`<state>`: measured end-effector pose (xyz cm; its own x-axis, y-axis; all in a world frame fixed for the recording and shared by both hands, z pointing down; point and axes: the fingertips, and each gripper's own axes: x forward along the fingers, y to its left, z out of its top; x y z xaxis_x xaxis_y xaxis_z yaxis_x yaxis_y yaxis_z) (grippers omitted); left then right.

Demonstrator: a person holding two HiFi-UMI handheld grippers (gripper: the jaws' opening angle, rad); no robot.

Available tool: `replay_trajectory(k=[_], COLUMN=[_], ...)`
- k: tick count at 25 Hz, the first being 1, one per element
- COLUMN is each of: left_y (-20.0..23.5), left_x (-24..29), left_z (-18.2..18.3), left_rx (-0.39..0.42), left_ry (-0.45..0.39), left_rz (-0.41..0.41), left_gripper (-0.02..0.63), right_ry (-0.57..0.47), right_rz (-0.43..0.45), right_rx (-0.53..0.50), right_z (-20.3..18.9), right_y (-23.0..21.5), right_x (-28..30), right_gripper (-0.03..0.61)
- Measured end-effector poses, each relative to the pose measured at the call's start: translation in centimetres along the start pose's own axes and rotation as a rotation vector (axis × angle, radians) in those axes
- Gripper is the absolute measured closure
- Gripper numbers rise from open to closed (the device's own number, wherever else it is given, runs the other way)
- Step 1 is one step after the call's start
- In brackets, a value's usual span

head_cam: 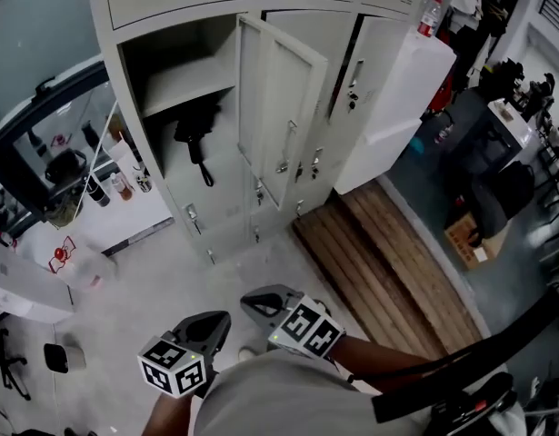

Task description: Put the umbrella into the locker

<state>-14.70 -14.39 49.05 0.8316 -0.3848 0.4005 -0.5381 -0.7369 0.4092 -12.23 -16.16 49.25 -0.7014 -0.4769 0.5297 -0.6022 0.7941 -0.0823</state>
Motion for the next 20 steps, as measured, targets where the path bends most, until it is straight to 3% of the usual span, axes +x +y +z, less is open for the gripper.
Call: replay_trajectory(k=[20], left_y=[-0.1], left_x=[-1.9], left_z=[-2.9], left_rx=[0.034], left_ry=[0.027], left_rz=[0.043], left_gripper=[0.604], right_ry=[0.001], right_rz=[0.017], right_rx=[-0.033], right_z=[0.1], right_y=[2.6], right_x=[-0.1], right_gripper=[0.561])
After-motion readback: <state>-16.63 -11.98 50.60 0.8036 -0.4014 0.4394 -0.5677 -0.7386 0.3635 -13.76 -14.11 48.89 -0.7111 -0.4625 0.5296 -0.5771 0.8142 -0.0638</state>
